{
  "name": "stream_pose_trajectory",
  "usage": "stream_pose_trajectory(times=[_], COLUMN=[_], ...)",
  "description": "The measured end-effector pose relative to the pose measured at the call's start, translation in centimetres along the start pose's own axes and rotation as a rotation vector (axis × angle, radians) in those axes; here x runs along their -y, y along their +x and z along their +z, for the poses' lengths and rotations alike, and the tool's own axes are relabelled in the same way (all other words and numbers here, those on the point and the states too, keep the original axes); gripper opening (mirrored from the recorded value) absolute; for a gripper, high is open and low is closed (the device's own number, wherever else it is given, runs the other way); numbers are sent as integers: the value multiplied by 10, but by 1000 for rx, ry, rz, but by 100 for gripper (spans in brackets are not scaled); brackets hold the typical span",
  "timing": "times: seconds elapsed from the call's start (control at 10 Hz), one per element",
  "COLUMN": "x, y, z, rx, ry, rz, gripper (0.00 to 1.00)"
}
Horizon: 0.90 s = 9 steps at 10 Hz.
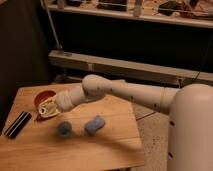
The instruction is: Stand the bottle upright
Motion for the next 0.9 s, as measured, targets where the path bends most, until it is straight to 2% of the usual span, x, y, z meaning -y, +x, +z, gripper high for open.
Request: stream_pose_trajectory(times=[0.3, 0.5, 0.9], x=[1, 2, 14], y=[-9, -10, -6], z=[-2, -1, -8], rx=[-2, 6, 59], ry=[-46, -53, -5], rz=[-25, -33, 8], gripper=[8, 8, 8])
